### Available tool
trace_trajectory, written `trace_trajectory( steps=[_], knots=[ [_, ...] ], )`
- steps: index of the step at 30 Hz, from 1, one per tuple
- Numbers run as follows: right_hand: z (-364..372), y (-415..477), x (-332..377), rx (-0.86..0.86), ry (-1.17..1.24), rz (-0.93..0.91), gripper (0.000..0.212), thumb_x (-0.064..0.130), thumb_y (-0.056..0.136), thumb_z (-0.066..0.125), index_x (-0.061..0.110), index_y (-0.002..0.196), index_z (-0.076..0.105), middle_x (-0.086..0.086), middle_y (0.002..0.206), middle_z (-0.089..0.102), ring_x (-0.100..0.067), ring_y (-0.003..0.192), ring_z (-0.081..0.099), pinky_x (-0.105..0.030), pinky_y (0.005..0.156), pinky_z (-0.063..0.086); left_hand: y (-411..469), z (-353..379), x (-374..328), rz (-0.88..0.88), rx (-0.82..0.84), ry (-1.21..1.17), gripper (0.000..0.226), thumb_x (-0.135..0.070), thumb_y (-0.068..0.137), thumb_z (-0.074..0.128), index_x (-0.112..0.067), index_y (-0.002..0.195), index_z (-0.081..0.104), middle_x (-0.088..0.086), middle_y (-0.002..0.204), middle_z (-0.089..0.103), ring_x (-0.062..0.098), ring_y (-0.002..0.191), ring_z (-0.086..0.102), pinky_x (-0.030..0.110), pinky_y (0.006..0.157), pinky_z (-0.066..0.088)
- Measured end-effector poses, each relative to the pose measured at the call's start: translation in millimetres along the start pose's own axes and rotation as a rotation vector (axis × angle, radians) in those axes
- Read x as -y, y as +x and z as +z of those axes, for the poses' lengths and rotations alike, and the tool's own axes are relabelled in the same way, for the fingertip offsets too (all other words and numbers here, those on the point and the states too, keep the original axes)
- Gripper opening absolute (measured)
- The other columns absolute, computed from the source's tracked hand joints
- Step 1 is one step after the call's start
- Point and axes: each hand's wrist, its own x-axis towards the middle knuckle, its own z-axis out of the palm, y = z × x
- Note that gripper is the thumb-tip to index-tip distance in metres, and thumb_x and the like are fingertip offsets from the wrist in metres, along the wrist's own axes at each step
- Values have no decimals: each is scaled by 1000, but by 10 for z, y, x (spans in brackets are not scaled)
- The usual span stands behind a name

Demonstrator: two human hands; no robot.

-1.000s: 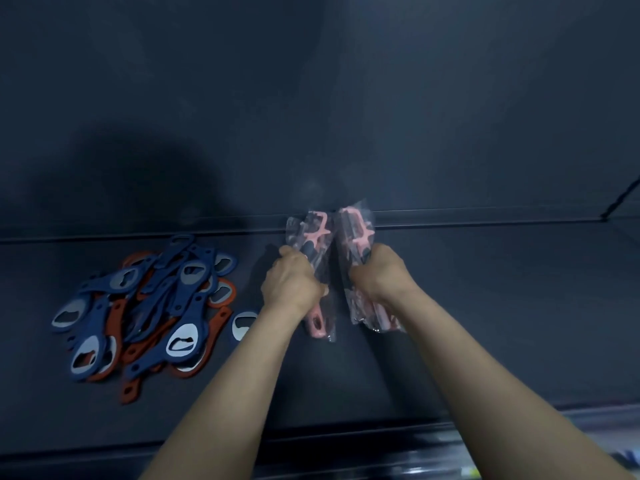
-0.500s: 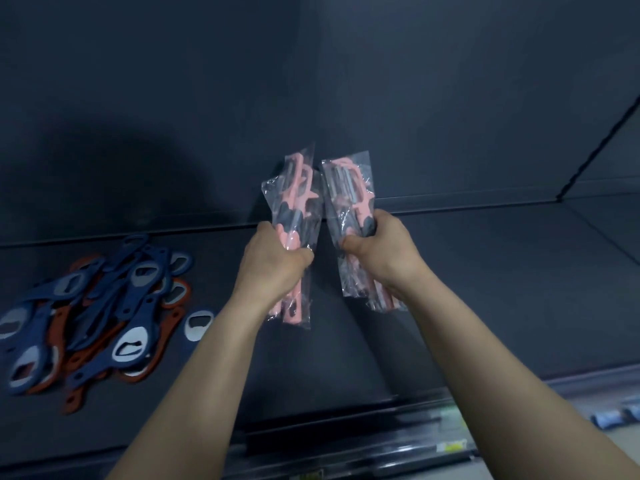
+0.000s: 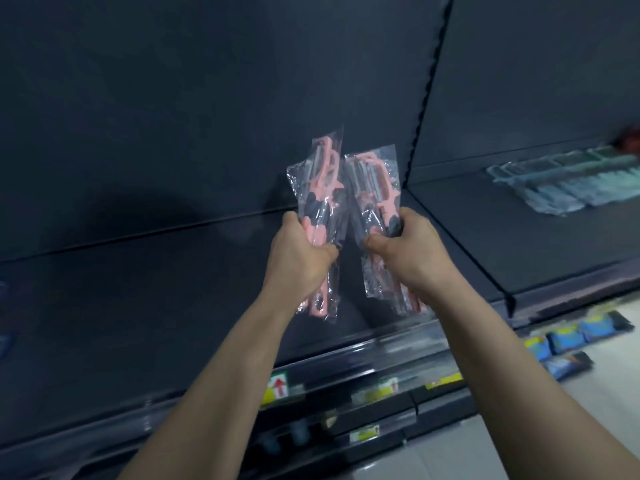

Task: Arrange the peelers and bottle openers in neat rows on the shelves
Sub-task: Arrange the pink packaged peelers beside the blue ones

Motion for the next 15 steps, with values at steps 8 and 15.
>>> trace_trajectory(
  steps=[8, 15],
  knots=[
    [-1256, 225, -597, -104, -19, 75, 16, 16, 77, 68, 12, 80, 53, 4, 67, 50, -13, 58, 46, -26, 53, 36, 17, 1222, -705, 30, 102, -40, 34, -13, 75, 68, -11, 102, 47, 4, 96, 57, 17, 77, 59, 29, 61, 48],
    [-1785, 621, -958, -191, -51, 131, 31, 17, 79, 68, 19, 66, 41, 8, 58, 42, -6, 48, 38, -15, 42, 31, 378, 1997, -1017, 29, 214, -132, 29, -13, 75, 66, -13, 97, 47, -1, 86, 52, 8, 65, 52, 8, 36, 35]
  ],
)
